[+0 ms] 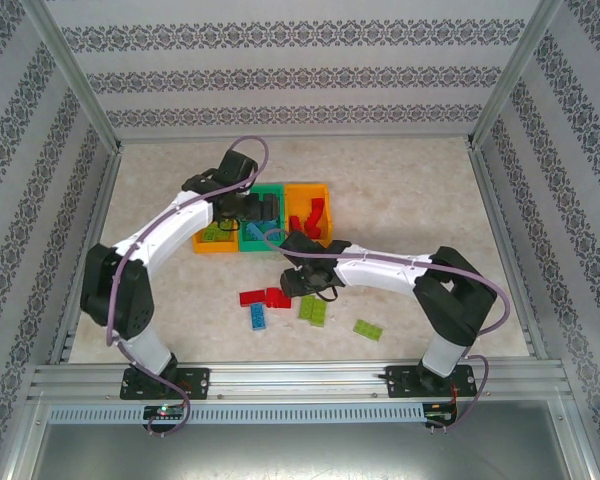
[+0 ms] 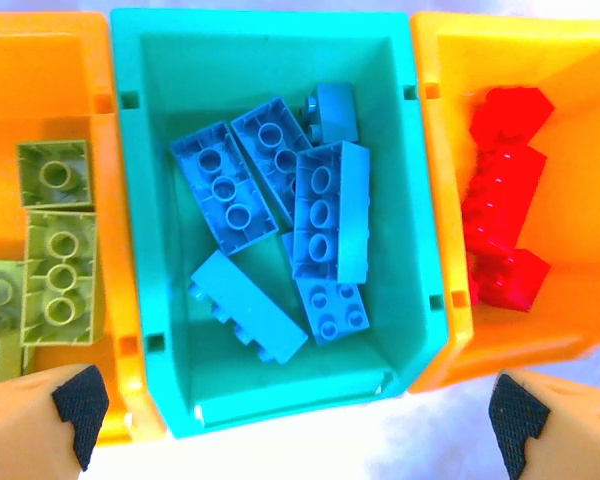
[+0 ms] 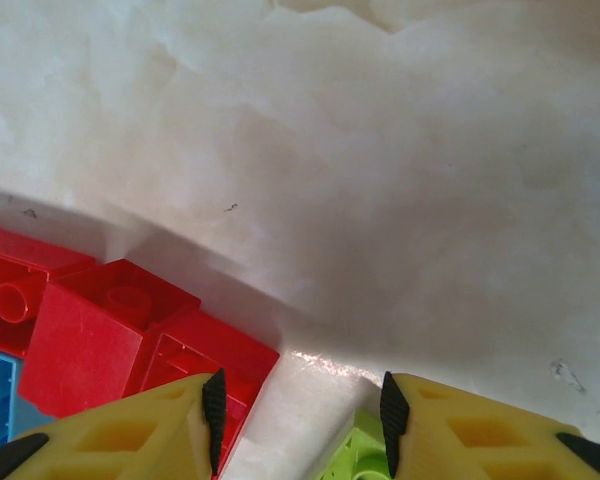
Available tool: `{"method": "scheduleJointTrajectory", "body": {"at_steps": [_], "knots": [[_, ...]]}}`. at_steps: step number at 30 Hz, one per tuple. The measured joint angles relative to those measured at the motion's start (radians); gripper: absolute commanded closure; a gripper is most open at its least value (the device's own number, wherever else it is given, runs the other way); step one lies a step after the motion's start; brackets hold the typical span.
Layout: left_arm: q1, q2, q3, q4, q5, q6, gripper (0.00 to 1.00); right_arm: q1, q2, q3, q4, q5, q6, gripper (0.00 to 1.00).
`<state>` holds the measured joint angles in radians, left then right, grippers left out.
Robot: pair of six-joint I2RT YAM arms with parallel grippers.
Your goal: Sort the legos into containers by color
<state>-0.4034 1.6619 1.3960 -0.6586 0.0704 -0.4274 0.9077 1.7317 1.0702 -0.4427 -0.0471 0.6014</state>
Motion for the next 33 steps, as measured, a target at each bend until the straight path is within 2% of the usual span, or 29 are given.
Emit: {"method": "scheduleJointTrajectory", "body": {"at_steps": [9,18,21,30,33], "knots": [[0.025,-0.069,-0.108,0.001,-0.025,-0.026,0.01,0.018,0.026,0.015,-0.021,-0.030,-0.010,0.59],[0.039,-0.094,-0.162,0.000,-0.027,-0.045,0.01,0.020,0.048,0.026,-0.048,-0.027,-0.011,0.72],[0.040,-0.108,-0.174,0.000,-0.028,-0.048,0.01,0.016,0.049,0.027,-0.063,0.001,-0.005,0.73],[0.047,-0.120,-0.198,0.000,-0.030,-0.052,0.01,-0.078,0.001,0.002,-0.093,0.092,-0.002,0.73],[0.047,-0.120,-0.206,0.000,-0.030,-0.053,0.01,-0.124,-0.024,-0.004,-0.100,0.114,-0.002,0.70]]}}
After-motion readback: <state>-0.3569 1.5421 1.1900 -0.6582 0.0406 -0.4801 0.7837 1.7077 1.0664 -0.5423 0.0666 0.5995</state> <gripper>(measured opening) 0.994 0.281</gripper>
